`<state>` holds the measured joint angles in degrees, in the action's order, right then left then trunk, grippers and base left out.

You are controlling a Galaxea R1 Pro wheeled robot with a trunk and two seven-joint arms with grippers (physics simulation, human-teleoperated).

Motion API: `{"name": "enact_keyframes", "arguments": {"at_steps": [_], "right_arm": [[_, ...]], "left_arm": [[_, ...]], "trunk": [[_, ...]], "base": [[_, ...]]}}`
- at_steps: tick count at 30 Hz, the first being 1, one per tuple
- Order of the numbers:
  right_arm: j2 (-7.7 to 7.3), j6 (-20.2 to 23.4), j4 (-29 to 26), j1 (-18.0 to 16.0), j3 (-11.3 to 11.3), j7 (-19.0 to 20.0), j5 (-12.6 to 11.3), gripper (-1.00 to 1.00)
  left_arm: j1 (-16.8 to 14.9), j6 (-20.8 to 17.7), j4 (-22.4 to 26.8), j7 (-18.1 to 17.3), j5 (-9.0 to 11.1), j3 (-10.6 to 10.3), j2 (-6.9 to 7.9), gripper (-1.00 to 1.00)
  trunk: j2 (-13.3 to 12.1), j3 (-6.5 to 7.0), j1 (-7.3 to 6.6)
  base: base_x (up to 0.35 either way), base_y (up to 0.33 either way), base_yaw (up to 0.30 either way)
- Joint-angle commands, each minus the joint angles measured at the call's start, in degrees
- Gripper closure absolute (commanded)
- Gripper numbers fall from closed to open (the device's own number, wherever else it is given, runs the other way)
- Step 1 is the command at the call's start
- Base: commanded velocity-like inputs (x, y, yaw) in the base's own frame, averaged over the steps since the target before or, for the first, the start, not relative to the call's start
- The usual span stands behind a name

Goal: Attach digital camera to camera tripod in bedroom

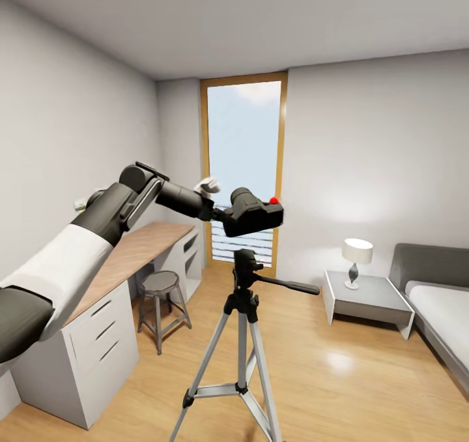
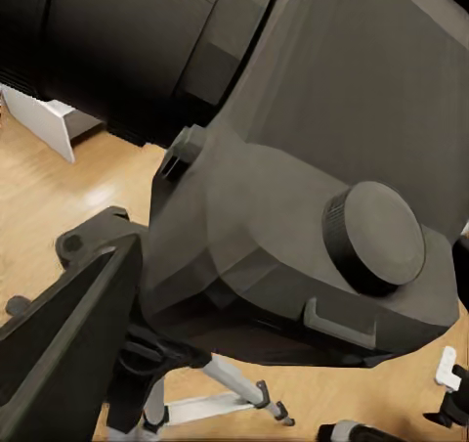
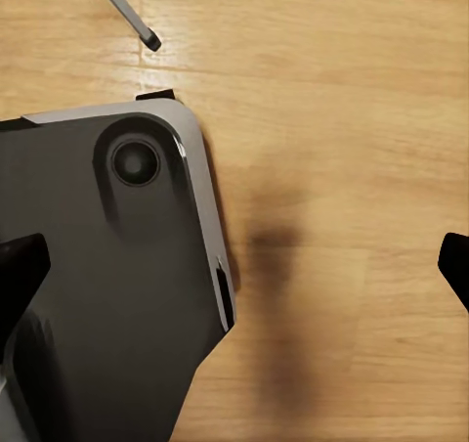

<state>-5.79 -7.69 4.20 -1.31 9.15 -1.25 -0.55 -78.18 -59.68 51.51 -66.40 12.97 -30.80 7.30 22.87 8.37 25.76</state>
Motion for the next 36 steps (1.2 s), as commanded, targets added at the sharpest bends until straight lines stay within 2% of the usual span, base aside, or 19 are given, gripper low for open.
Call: {"name": "enact_keyframes", "arguments": {"at_steps": [1, 6, 10, 16, 31, 36], "right_arm": [[-0.01, -0.48, 0.28, -0.1, 0.26, -0.06, -0.05, -1.0], [-0.02, -0.5, 0.28, -0.1, 0.26, -0.06, -0.05, -1.0], [-0.08, -0.55, 0.28, -0.1, 0.26, -0.06, -0.04, -1.0], [-0.1, -0.57, 0.28, -0.1, 0.26, -0.05, -0.03, -1.0], [-0.1, -0.57, 0.28, -0.1, 0.26, 0.02, -0.06, -1.0], [-0.1, -0.57, 0.28, -0.1, 0.26, -0.01, -0.07, -1.0]], "left_arm": [[-0.04, -0.32, -0.86, -0.1, 0.3, -0.24, 0.23, 1.0], [-0.04, -0.32, -3.57, -0.44, 0.3, -0.76, 0.43, 1.0], [-0.04, -0.32, -8.27, -1.08, 0.3, -2.04, 0.42, 1.0], [-0.04, -0.32, -10.93, -1.59, 0.3, -2.61, 0.4, 1.0], [-0.04, -0.32, -11.63, -3.78, 0.3, -2.77, 0.49, 1.0], [-0.04, -0.32, -11.54, -6.74, 0.3, -2.86, 0.36, 1.0]], "trunk": [[0.05, -0.02, 0.02], [0.05, -0.02, 0.02], [0.05, -0.02, 0.02], [0.05, -0.02, 0.02], [0.05, -0.02, 0.02], [0.05, -0.02, 0.02]], "base": [[0.0, 0.0, 0.0], [0.0, 0.0, 0.0], [0.0, 0.0, 0.0], [0.0, 0.0, 0.0], [0.0, 0.0, 0.0], [0.0, 0.0, 0.0]]}}
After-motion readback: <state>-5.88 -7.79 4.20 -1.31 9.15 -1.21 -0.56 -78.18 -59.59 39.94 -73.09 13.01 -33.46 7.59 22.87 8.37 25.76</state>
